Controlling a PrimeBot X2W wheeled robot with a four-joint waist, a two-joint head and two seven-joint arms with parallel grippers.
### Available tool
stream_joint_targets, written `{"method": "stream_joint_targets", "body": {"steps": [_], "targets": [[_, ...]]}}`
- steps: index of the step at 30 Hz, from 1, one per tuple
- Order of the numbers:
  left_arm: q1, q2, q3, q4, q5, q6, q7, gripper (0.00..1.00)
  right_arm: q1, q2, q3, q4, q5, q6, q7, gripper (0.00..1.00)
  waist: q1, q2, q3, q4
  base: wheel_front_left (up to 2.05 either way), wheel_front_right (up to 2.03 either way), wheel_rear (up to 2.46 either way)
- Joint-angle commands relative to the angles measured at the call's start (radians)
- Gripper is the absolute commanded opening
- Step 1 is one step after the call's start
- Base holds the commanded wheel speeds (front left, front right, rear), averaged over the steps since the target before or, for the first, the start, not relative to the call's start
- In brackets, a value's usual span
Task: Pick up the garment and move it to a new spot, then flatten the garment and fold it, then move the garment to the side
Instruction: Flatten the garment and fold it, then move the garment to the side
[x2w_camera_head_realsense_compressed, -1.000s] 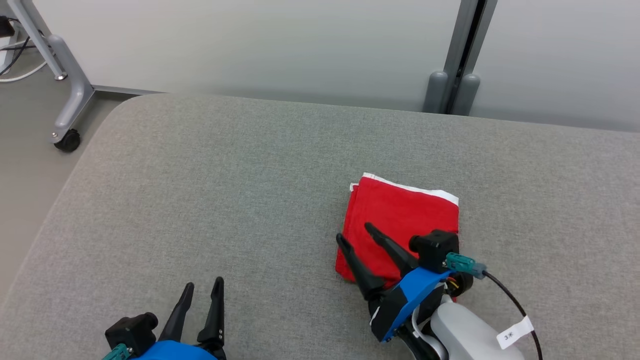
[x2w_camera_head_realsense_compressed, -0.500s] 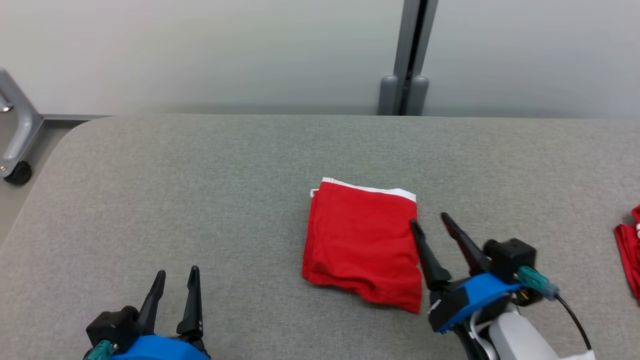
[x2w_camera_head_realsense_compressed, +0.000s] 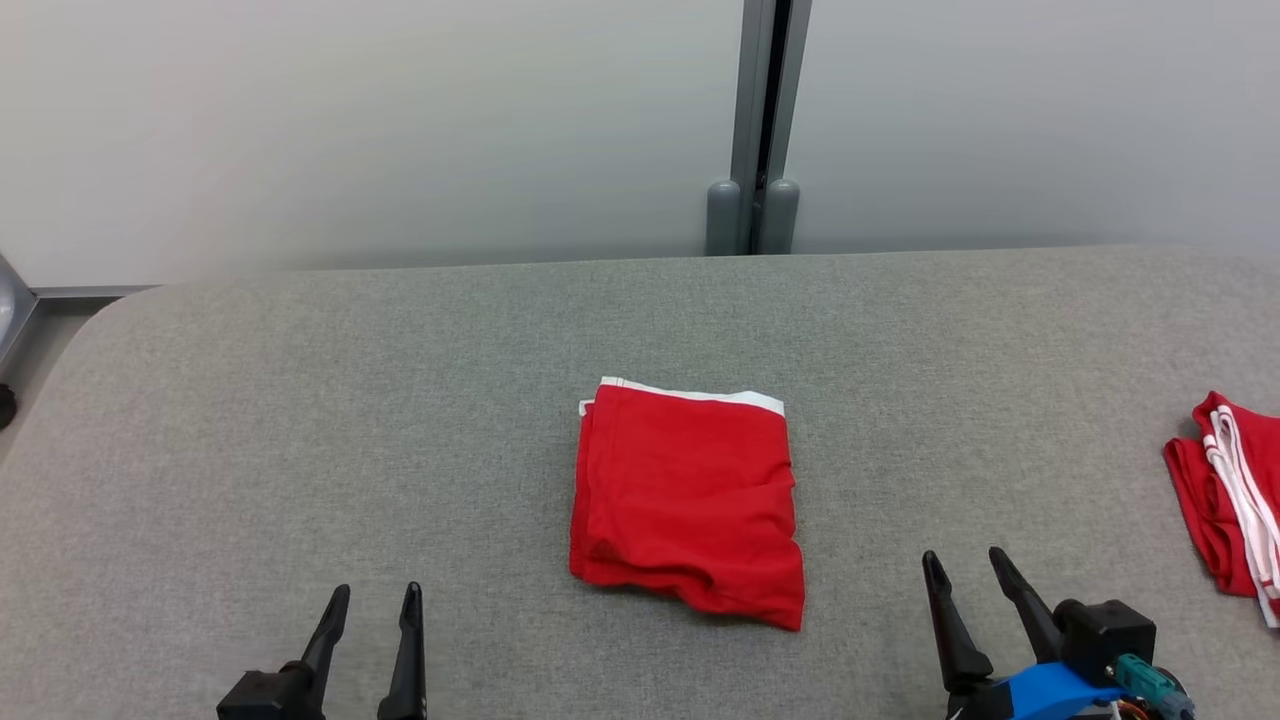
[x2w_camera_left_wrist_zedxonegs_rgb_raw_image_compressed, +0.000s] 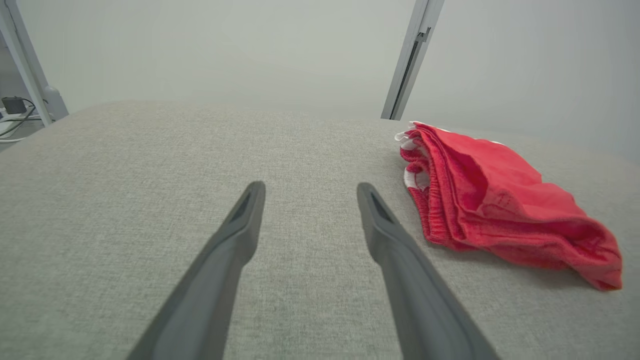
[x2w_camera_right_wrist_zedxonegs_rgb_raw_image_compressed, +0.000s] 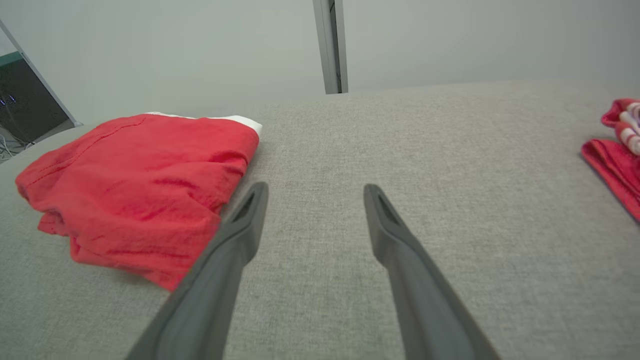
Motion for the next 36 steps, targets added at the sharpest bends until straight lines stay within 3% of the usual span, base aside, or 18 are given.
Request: {"method": "stream_joint_targets", "body": {"steps": [1,14,25,28,35,36], "targets": [[0.006,-0.001,0.005,-0.004,0.007,0.002,-0.002,1.00,0.010,-0.001,0.002,-0.004,-0.002,0.000,-0.003,1.00,0.0000,0.0000,-0.001,-0.003,0.00,0.00,0.00],[-0.026,-0.009,-0.029,-0.013,-0.003,0.002,-0.002,1.00,-0.028,-0.001,0.053,0.028,0.023,0.000,-0.003,1.00,0.0000,0.0000,0.026,0.012,0.00,0.00,0.00],[-0.074,0.025,-0.086,-0.003,-0.053,0.002,-0.002,1.00,-0.251,-0.002,0.127,0.127,0.090,0.000,-0.003,1.00,0.0000,0.0000,0.111,0.114,0.00,0.00,0.00],[-0.086,0.034,-0.098,0.001,-0.062,0.002,-0.002,1.00,-0.293,-0.002,0.117,0.195,0.071,0.000,-0.003,1.00,0.0000,0.0000,0.126,0.145,0.00,0.00,0.00],[-0.100,0.040,-0.108,0.010,-0.084,0.002,-0.002,1.00,-0.344,-0.002,0.151,0.504,0.048,0.000,0.037,1.00,0.0000,0.0000,0.147,0.182,0.00,0.00,0.00],[-0.100,0.042,-0.106,0.011,-0.084,0.002,-0.002,1.00,-0.344,0.000,0.155,0.533,0.053,0.000,0.036,0.56,0.0000,0.0000,0.149,0.181,0.00,0.00,0.00]]}}
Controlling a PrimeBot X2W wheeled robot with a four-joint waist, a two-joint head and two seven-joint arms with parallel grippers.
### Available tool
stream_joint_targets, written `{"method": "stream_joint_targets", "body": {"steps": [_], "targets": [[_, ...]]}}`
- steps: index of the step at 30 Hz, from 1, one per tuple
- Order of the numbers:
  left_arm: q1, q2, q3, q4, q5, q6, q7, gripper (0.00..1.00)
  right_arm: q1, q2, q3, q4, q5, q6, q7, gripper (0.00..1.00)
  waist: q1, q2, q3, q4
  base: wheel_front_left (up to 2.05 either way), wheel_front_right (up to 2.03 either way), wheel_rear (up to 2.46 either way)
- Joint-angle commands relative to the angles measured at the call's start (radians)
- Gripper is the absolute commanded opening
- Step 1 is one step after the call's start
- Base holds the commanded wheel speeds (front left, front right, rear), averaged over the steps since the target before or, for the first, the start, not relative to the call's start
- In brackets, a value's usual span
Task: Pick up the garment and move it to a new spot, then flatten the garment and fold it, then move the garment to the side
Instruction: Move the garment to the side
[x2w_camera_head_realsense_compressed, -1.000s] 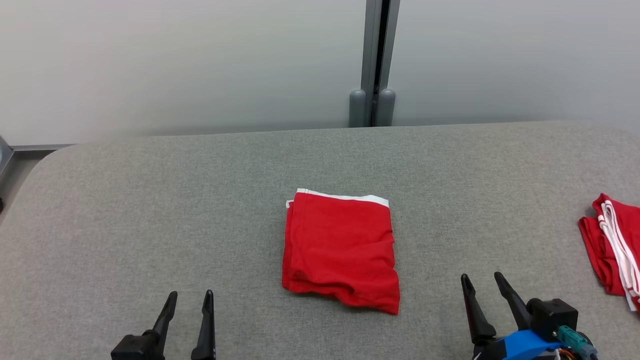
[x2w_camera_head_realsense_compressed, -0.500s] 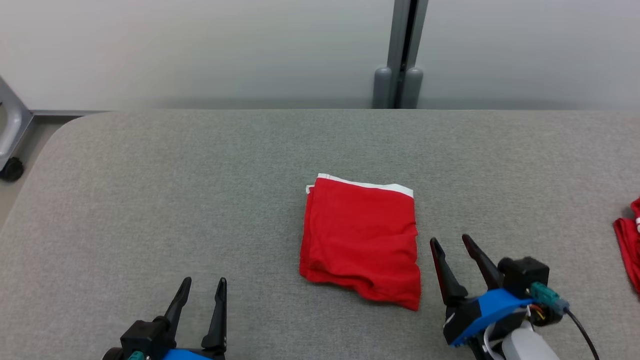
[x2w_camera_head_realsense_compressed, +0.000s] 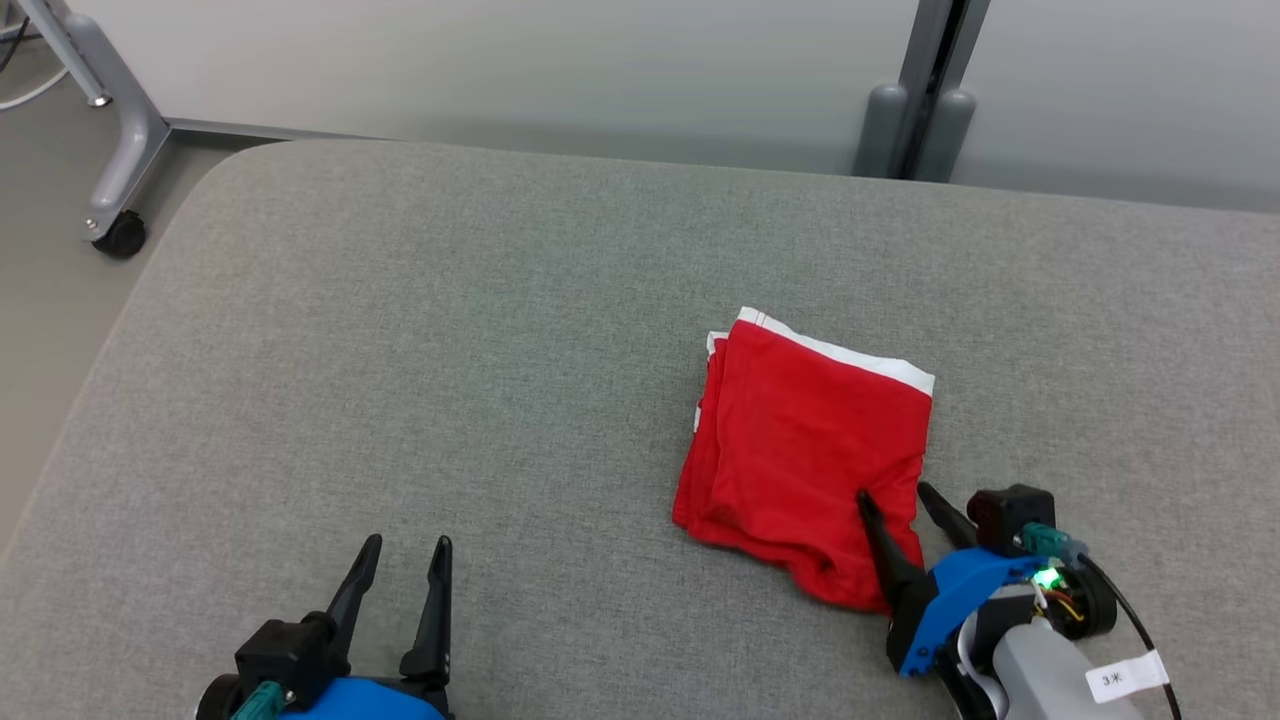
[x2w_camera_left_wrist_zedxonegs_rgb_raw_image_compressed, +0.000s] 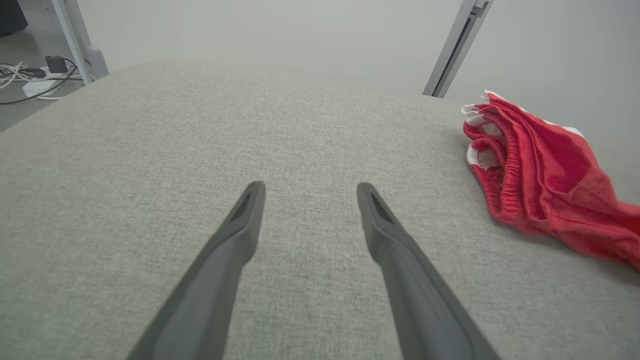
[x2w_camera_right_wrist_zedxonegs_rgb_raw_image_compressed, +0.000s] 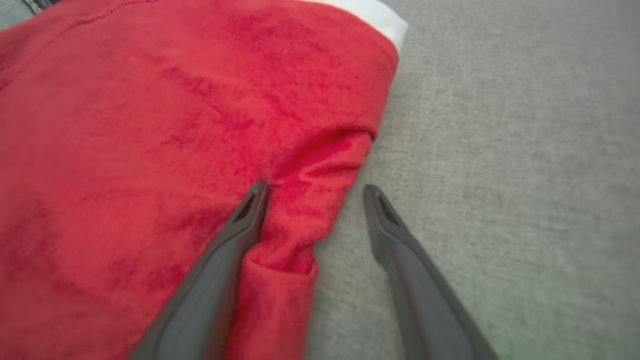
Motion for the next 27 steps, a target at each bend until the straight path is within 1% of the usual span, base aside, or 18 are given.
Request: {"method": "stream_joint_targets", "body": {"steps": [1,2,5,7,11,12,15,21,24,27], "targets": [[-0.020,0.006,0.002,0.001,-0.005,0.002,-0.002,1.00,0.002,0.000,0.011,0.078,0.006,0.000,0.019,0.22,0.0000,0.0000,0.008,0.000,0.00,0.00,0.00],[-0.019,0.007,0.006,0.000,-0.007,0.002,-0.002,1.00,-0.005,0.000,0.012,0.097,0.004,-0.001,0.017,0.00,0.0000,0.0000,0.010,-0.006,0.00,0.00,0.00],[-0.019,0.008,0.008,-0.001,-0.005,0.002,-0.002,1.00,-0.033,-0.002,0.001,0.119,-0.013,-0.001,-0.001,0.00,0.0000,0.0000,0.007,-0.030,0.00,0.00,0.00],[-0.017,0.008,0.010,-0.005,-0.002,0.002,-0.002,1.00,-0.045,-0.010,-0.028,0.116,-0.020,-0.002,-0.009,0.00,0.0000,0.0000,0.001,-0.053,0.00,0.00,0.00],[0.000,0.007,0.016,-0.013,0.003,0.002,-0.002,1.00,-0.032,-0.007,-0.077,0.045,-0.049,-0.001,-0.013,0.00,0.0000,0.0000,-0.017,-0.125,0.00,0.00,0.00],[0.000,0.007,0.016,-0.013,0.003,0.002,-0.002,1.00,-0.032,-0.007,-0.077,0.045,-0.049,-0.001,-0.013,0.00,0.0000,0.0000,-0.017,-0.125,0.00,0.00,0.00],[0.001,0.009,0.001,-0.023,0.010,0.002,-0.002,1.00,0.000,-0.004,-0.101,-0.001,-0.064,-0.001,-0.014,0.00,0.0000,0.0000,-0.023,-0.198,0.00,0.00,0.00],[-0.018,0.015,-0.029,-0.050,0.011,0.002,-0.002,1.00,0.061,-0.005,-0.103,-0.057,-0.073,-0.001,-0.013,0.00,0.0000,0.0000,-0.016,-0.381,0.00,0.00,0.00],[-0.031,0.026,-0.083,-0.074,0.006,0.002,-0.002,1.00,0.084,-0.004,-0.104,-0.079,-0.070,-0.001,-0.013,0.00,0.0000,0.0000,-0.007,-0.460,0.00,0.00,0.00],[-0.037,0.041,-0.116,-0.094,-0.011,0.002,-0.002,1.00,0.100,-0.004,-0.093,-0.097,-0.063,-0.001,-0.014,0.00,0.0000,0.0000,0.003,-0.533,0.00,0.00,0.00]]}}
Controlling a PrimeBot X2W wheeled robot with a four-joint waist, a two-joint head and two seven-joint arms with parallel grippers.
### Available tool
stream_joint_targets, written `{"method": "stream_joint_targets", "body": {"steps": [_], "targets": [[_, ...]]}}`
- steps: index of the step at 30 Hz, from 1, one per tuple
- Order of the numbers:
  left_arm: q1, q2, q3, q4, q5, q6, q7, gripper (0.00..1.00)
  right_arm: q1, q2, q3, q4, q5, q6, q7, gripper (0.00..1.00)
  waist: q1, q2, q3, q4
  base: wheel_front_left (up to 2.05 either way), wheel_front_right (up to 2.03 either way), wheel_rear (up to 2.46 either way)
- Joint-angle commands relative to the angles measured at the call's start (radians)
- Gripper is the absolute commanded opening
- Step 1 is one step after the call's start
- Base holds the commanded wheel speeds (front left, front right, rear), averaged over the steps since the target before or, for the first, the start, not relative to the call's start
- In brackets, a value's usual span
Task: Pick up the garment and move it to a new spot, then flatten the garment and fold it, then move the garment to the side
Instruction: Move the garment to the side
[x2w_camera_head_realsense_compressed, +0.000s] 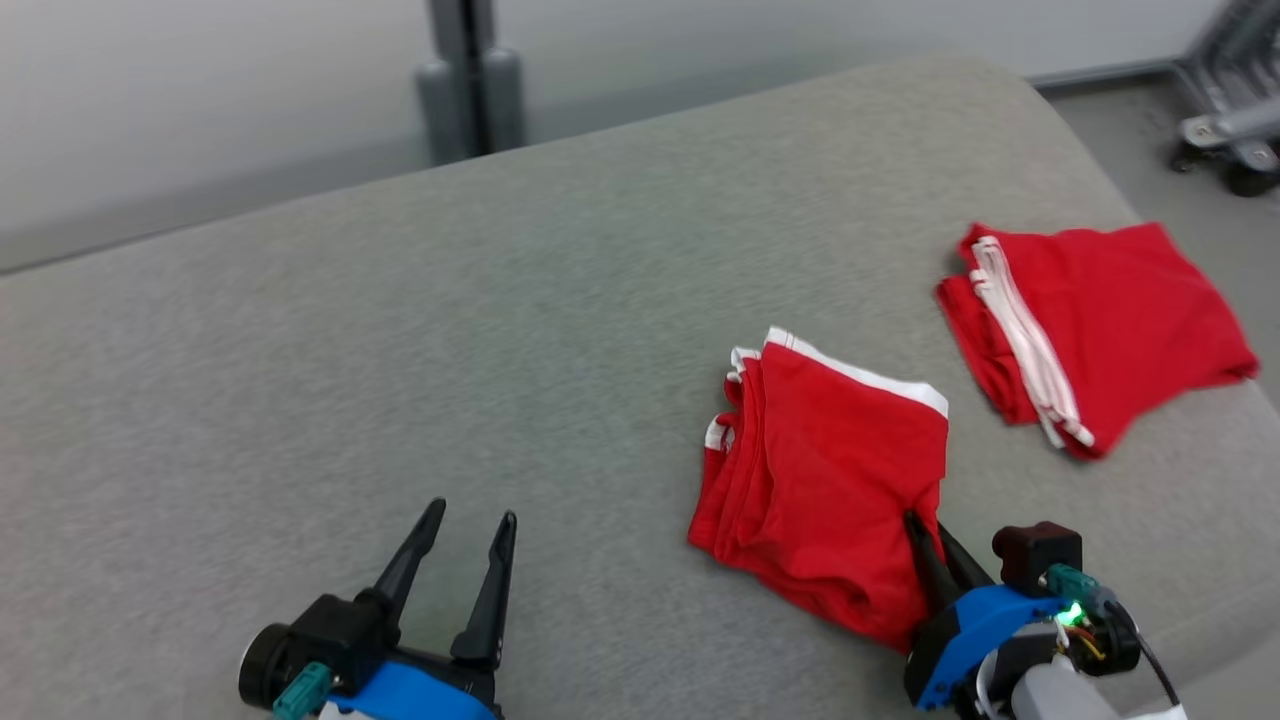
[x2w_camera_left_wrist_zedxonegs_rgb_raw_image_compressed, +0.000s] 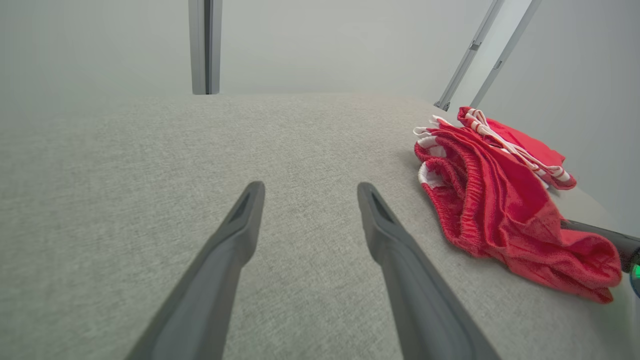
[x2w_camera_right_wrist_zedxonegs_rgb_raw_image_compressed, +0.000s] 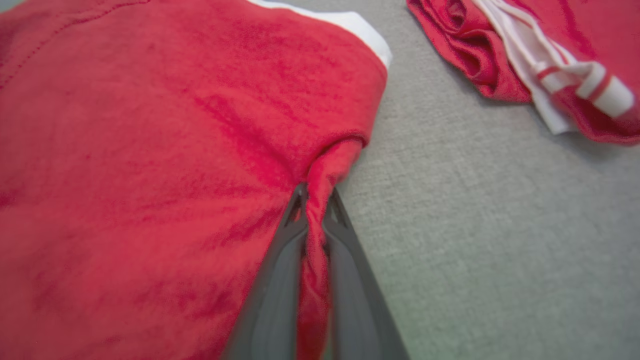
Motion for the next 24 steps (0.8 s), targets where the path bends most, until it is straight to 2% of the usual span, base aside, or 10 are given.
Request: {"method": "stream_joint_targets", "body": {"steps": [1,6,11,15,20,24], "targets": [[-0.012,0.010,-0.016,-0.010,-0.006,0.002,-0.002,1.00,0.029,-0.007,0.001,-0.003,0.001,-0.002,0.003,0.00,0.0000,0.0000,-0.035,-0.068,0.00,0.00,0.00],[-0.017,0.035,-0.082,-0.024,-0.022,0.002,-0.002,1.00,0.045,-0.006,0.016,-0.038,0.013,-0.001,0.002,0.00,0.0000,0.0000,-0.013,-0.155,0.00,0.00,0.00],[-0.018,0.050,-0.117,-0.023,-0.034,0.002,-0.002,1.00,0.045,-0.006,0.026,-0.057,0.018,-0.001,0.002,0.00,0.0000,0.0000,0.002,-0.186,0.00,0.00,0.00],[-0.013,0.063,-0.127,-0.018,-0.039,0.002,-0.002,1.00,0.010,-0.006,0.021,-0.071,-0.035,-0.001,0.001,0.00,0.0000,0.0000,0.012,-0.190,0.00,0.00,0.00],[-0.004,0.087,-0.137,-0.014,-0.045,0.002,-0.002,1.00,-0.090,-0.006,-0.020,-0.069,-0.198,-0.001,0.009,0.00,0.0000,0.0000,0.032,-0.180,0.00,0.00,0.00],[-0.008,0.104,-0.132,-0.020,-0.051,0.002,-0.002,1.00,-0.188,-0.011,-0.130,-0.095,-0.386,-0.001,0.078,0.00,0.0000,0.0000,0.053,-0.157,0.00,0.00,0.00]]}}
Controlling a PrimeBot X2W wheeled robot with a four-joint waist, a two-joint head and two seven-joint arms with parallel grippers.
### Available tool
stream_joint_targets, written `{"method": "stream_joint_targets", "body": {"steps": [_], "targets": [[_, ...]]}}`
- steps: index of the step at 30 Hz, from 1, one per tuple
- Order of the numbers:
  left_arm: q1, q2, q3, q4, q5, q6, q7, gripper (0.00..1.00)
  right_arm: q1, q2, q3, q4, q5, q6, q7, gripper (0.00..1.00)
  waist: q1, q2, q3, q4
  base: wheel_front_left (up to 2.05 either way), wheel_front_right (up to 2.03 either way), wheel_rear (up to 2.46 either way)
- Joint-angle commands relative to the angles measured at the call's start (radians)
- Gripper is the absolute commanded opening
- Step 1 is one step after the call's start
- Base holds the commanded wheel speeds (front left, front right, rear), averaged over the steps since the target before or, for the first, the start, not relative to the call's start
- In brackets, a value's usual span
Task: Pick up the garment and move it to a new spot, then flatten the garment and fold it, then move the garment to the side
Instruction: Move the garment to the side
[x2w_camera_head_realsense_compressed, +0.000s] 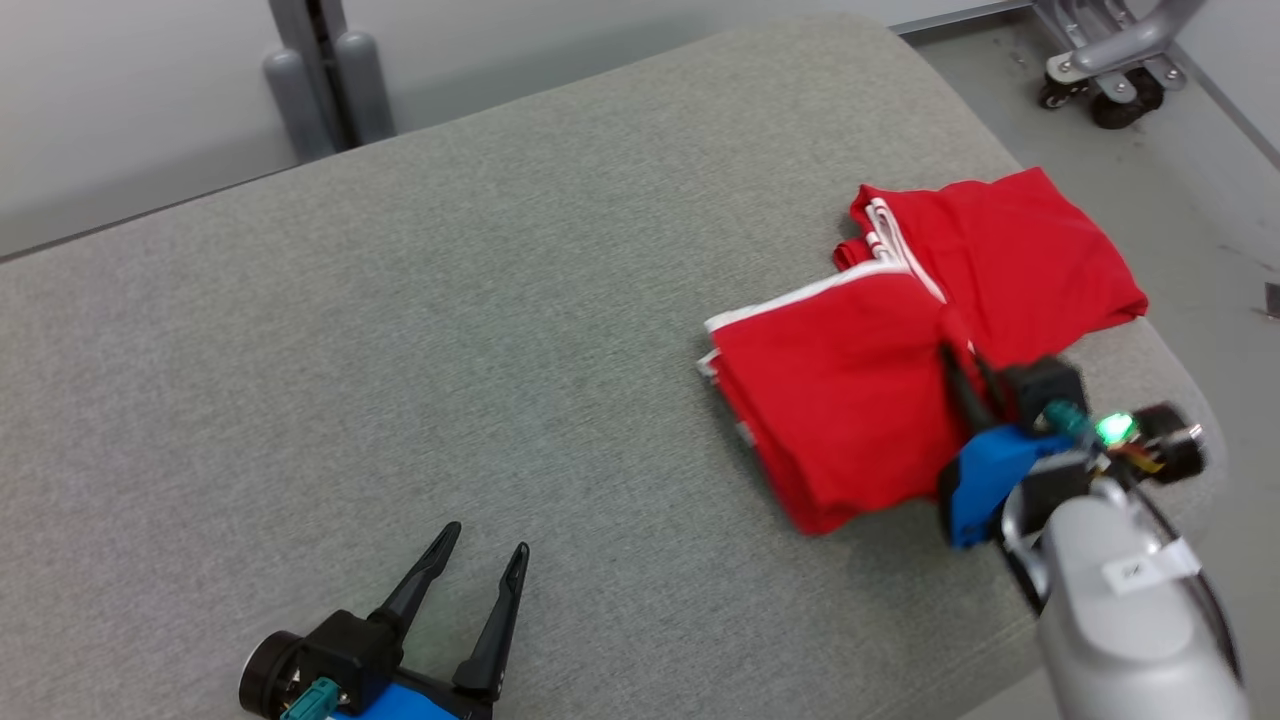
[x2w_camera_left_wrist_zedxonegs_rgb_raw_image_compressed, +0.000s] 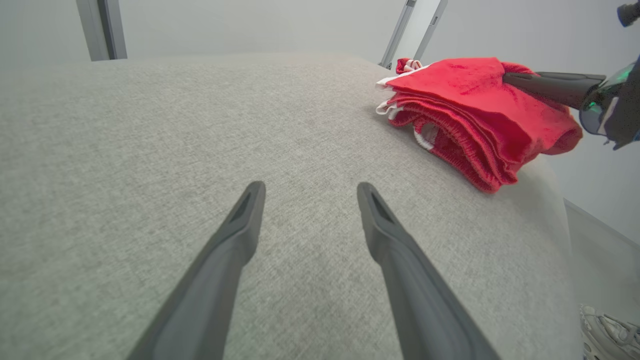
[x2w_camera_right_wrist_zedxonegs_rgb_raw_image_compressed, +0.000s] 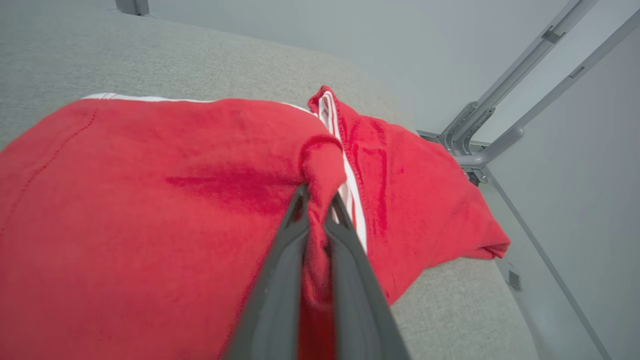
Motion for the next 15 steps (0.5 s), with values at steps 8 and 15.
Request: {"method": "stream_joint_targets", "body": {"steps": [8,15], "targets": [[-0.024,0.030,0.003,-0.012,-0.016,0.002,-0.002,1.00,-0.118,-0.099,-0.257,-0.099,-0.269,0.000,0.156,0.00,0.0000,0.0000,0.048,0.080,0.00,0.00,0.00],[-0.029,0.054,0.010,-0.010,-0.025,0.002,-0.002,1.00,-0.133,-0.048,-0.450,-0.202,-0.360,0.000,0.155,1.00,0.0000,0.0000,0.076,0.104,0.00,0.00,0.00]]}}
